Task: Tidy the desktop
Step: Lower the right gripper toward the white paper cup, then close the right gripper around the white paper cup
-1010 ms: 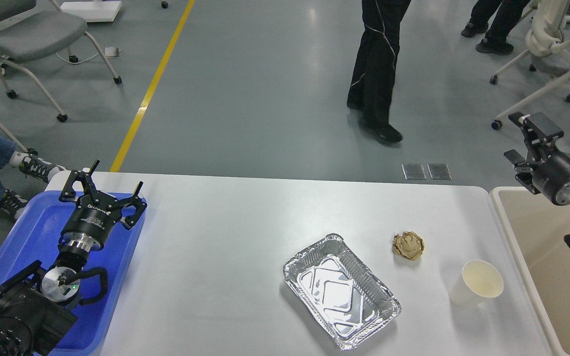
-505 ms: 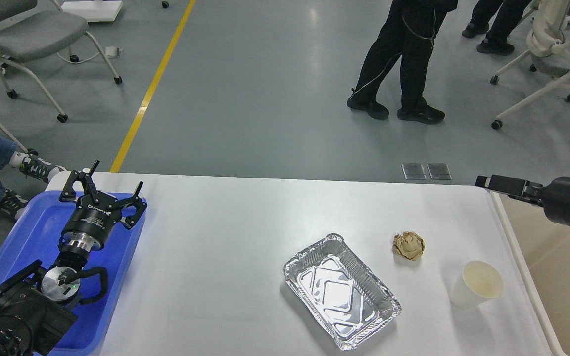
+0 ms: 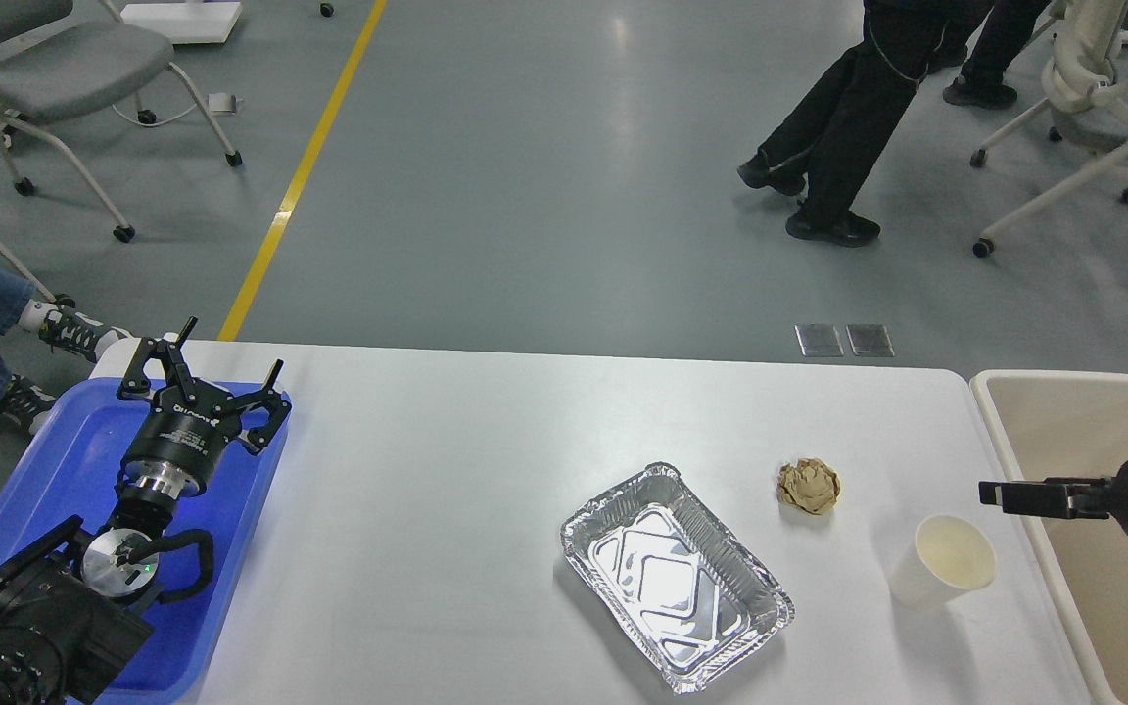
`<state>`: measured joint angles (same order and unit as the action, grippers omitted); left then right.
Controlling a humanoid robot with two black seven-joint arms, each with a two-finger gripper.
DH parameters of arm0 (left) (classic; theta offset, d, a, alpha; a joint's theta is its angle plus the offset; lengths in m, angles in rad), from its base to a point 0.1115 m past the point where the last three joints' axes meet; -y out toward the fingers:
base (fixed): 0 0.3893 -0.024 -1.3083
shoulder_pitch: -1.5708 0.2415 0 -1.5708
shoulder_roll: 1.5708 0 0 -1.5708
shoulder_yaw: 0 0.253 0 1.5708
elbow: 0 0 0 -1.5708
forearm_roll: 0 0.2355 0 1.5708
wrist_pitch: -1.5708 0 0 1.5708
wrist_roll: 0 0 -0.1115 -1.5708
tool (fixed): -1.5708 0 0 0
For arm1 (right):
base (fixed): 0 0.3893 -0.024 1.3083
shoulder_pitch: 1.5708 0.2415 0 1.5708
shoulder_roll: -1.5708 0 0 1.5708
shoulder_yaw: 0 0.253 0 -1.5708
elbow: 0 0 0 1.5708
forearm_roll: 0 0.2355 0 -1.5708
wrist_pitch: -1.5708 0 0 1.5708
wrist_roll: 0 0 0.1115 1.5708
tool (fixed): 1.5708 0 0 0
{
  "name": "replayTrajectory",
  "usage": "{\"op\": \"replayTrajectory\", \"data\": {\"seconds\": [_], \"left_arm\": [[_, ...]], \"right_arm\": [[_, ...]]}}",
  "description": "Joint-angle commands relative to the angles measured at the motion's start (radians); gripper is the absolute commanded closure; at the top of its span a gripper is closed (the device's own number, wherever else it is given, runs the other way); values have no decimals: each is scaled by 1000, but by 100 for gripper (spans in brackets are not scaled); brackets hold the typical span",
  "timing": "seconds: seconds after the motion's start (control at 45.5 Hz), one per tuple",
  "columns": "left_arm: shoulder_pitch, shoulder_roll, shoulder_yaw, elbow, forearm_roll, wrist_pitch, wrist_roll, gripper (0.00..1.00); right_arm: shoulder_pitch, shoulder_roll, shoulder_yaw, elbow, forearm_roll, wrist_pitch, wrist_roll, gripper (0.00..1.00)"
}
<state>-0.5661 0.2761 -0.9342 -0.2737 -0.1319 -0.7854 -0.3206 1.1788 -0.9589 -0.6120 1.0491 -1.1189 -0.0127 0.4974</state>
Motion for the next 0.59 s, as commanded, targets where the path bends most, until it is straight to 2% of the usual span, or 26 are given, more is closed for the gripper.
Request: {"op": "replayTrajectory", "data": {"seconds": [0.0,0.285,0.571], "left_arm": [[0,0,0,1,0,0,0,0],[0,0,0,1,0,0,0,0],[0,0,0,-1,0,0,0,0]], "right_arm": [[-97,6,-14,-18,-30,-73,0,0],[-137,19,8,-35,48,-104,0,0],[-180,100,8,-86,103,-109,0,0]]}}
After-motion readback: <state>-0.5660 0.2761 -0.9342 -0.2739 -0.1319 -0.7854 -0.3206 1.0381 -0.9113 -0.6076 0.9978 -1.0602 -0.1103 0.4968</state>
